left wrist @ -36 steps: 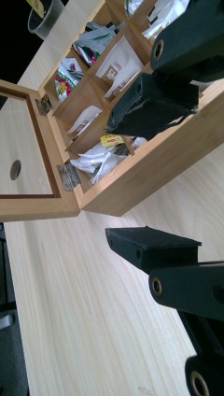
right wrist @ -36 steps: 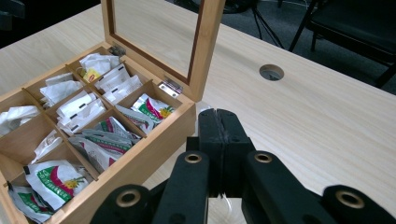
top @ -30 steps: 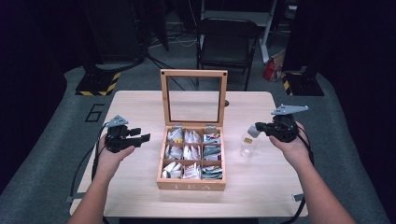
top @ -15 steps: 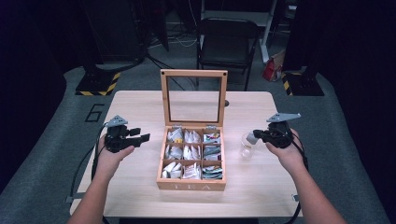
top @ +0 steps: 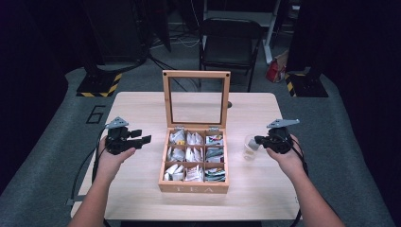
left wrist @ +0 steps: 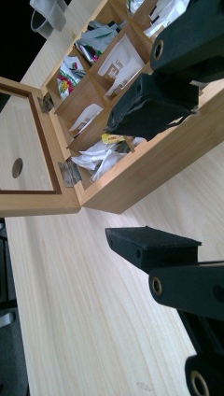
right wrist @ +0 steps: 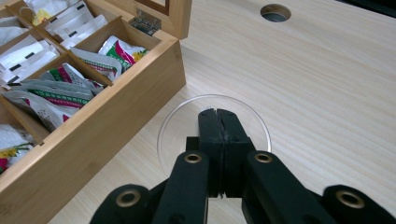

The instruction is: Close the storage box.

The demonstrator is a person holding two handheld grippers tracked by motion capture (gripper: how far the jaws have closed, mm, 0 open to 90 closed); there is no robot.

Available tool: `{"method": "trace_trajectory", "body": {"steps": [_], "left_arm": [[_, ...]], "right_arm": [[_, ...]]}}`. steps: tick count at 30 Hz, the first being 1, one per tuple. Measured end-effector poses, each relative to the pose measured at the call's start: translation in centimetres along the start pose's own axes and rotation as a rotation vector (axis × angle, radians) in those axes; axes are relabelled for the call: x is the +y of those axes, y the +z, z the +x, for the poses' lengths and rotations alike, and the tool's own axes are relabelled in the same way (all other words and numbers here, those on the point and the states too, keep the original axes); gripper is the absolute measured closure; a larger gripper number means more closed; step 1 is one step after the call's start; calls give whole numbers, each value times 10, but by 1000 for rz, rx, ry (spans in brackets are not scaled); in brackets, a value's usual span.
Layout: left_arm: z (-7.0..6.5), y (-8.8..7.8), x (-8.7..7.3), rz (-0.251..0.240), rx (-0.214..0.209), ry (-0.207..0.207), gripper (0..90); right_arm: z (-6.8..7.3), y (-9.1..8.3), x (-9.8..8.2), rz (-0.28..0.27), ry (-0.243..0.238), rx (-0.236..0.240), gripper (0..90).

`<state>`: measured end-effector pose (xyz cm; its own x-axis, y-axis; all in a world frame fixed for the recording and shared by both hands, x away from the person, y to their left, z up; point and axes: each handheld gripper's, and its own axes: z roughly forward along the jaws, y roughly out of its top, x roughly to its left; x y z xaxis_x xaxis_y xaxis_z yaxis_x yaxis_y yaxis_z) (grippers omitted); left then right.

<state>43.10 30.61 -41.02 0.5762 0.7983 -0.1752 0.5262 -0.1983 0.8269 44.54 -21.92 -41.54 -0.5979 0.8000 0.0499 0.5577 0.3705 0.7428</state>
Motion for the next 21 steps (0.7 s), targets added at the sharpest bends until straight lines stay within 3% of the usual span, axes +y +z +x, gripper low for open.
{"method": "trace_trajectory", "body": {"steps": [8, 13, 21], "left_arm": [[0, 0, 0, -1, 1, 0, 433], [0, 0, 0, -1, 1, 1, 432], [0, -1, 0, -9, 3, -6, 431]], "right_arm": [[-3, 8, -7, 17, 11, -9, 890], [-4, 13, -9, 24, 36, -23, 784], [2, 8, 5, -1, 14, -21, 691]]}}
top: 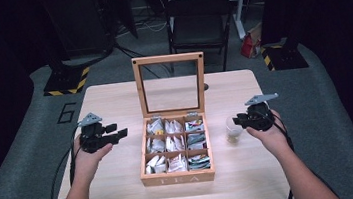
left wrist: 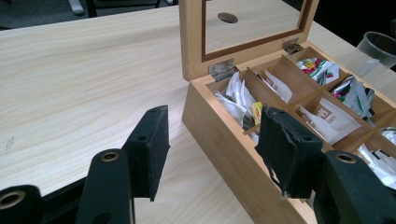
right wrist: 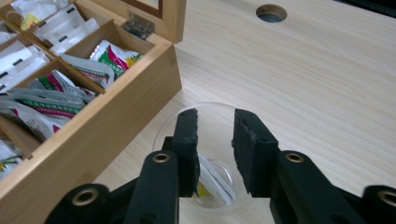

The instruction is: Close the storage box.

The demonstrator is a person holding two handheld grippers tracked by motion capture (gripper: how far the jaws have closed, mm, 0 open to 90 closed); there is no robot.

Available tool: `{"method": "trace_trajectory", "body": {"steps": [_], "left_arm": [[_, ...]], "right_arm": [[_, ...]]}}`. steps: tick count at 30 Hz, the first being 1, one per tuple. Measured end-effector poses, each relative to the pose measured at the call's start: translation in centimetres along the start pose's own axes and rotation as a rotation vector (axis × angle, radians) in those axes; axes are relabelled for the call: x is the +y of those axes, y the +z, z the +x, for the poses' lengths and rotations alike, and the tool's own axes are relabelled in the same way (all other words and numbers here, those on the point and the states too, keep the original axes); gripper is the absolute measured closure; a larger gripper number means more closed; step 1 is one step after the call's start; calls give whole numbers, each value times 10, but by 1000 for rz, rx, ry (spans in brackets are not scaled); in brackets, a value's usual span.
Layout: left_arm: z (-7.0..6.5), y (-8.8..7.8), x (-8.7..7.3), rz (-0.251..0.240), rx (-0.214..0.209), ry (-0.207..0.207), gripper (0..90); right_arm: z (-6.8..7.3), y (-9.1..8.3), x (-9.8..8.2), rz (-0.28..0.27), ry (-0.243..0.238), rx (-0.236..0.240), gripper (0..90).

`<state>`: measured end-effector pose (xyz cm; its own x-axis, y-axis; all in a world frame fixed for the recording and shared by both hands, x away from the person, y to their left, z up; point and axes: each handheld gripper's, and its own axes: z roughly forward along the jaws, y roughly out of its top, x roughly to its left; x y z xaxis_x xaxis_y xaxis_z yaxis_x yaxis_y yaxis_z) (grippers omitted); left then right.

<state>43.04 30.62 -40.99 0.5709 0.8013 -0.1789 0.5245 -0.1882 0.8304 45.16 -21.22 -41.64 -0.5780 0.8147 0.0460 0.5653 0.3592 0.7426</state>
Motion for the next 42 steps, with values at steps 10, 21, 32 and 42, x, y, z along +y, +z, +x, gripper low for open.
{"method": "trace_trajectory", "body": {"steps": [10, 21, 32, 42], "left_arm": [[3, 1, 1, 7, -11, 0, 419], [1, 6, 2, 17, -14, 5, 419], [0, 6, 3, 14, -17, 8, 419], [-1, 5, 2, 7, -16, 7, 420]], "right_arm": [[16, 1, 19, -21, -29, 43, 525], [30, 6, 43, -68, -32, 73, 490], [40, 13, 66, -95, -47, 77, 482], [38, 26, 84, -104, -45, 76, 464]]}}
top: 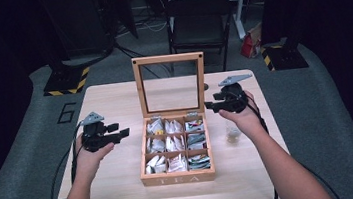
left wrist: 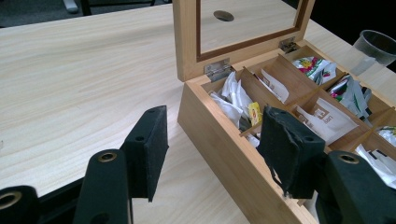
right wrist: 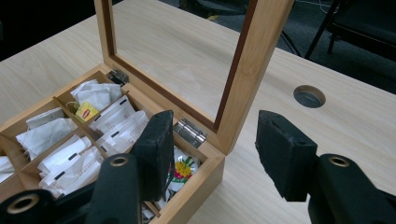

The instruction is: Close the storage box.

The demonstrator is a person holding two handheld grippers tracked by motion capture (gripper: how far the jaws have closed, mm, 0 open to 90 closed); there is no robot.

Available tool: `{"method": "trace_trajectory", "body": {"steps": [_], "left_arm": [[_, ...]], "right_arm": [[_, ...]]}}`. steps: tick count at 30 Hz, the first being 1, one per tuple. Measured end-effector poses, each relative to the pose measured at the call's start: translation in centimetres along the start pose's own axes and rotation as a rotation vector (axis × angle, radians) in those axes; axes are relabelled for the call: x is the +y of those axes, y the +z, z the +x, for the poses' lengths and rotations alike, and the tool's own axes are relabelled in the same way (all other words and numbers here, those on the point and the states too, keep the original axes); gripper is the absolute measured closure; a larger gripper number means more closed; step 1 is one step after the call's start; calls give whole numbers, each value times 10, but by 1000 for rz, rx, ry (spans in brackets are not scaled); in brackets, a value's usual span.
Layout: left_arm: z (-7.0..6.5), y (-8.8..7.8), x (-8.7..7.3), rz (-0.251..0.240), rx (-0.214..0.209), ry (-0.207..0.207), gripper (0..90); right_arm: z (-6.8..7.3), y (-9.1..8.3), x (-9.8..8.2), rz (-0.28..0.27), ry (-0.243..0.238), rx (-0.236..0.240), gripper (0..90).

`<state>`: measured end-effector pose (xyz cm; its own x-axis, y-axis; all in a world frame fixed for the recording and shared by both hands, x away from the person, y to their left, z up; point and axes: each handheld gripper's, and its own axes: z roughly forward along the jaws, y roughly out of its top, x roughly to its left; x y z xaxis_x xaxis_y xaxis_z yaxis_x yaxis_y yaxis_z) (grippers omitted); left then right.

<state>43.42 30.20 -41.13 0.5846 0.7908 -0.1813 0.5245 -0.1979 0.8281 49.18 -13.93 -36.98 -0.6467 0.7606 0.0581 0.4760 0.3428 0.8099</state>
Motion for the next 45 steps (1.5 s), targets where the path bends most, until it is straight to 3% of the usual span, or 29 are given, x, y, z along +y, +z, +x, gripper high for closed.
{"method": "trace_trajectory", "body": {"steps": [14, 31, 37, 45], "left_arm": [[0, 2, 0, 18, -13, 5, 420], [0, 0, -2, 11, -15, 3, 420], [0, 1, -2, 14, -20, 4, 420], [0, -1, -3, 13, -19, 1, 421]], "right_arm": [[-8, 20, 11, 2, 4, -13, 437], [-15, 37, 11, -11, 9, -10, 398], [-22, 46, 14, -15, 41, 9, 395], [-19, 53, 22, -11, 23, 4, 394]]}}
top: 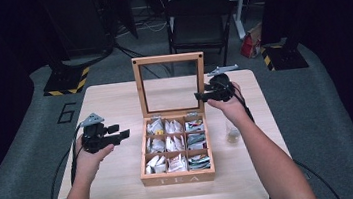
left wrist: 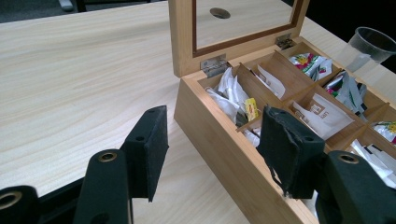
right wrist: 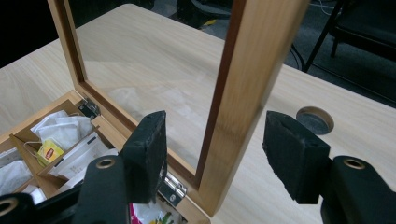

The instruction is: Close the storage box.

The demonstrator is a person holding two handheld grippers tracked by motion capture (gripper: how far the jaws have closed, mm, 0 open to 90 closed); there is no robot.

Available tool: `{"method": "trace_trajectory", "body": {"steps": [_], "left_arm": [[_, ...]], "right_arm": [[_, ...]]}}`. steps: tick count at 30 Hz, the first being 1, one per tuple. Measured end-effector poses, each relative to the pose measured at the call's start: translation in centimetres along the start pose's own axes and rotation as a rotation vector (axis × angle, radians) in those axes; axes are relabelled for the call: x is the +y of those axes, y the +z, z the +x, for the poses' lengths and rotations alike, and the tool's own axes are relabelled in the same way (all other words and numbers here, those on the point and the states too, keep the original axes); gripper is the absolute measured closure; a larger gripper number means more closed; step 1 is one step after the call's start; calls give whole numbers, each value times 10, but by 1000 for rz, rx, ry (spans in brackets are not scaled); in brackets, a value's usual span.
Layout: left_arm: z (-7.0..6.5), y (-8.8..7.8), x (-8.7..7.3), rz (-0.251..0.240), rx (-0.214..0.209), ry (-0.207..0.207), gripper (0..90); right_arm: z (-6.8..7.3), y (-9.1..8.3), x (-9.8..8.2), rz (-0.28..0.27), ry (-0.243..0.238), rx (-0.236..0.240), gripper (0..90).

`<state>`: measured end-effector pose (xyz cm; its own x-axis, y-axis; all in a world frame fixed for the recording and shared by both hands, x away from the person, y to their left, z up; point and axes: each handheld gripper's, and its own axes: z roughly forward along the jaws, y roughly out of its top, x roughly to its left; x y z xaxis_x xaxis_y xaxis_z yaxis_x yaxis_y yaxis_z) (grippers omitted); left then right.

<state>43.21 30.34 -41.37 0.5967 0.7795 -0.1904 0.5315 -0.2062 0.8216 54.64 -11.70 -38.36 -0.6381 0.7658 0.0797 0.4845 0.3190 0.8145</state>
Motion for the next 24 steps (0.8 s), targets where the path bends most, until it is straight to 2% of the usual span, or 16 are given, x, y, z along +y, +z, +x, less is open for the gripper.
{"method": "trace_trajectory", "body": {"steps": [1, 10, 12, 14, 15, 24], "left_arm": [[0, 0, 0, -1, 0, 1, 421], [1, -2, -1, -4, 2, -5, 421], [1, -3, -1, -7, 3, -7, 421], [1, -3, -1, -8, 6, -11, 421], [1, -3, -1, -8, 6, -11, 421], [-1, -2, 0, -7, 2, -12, 421]], "right_arm": [[1, 1, 1, -15, -6, 2, 394], [-1, 2, 2, -17, 6, 43, 383], [-3, -1, 2, -17, 12, 44, 440], [-4, -1, 2, -18, 17, 48, 456], [-4, -3, 2, -14, 21, 41, 503], [-2, -10, 2, -5, 40, 29, 591]]}}
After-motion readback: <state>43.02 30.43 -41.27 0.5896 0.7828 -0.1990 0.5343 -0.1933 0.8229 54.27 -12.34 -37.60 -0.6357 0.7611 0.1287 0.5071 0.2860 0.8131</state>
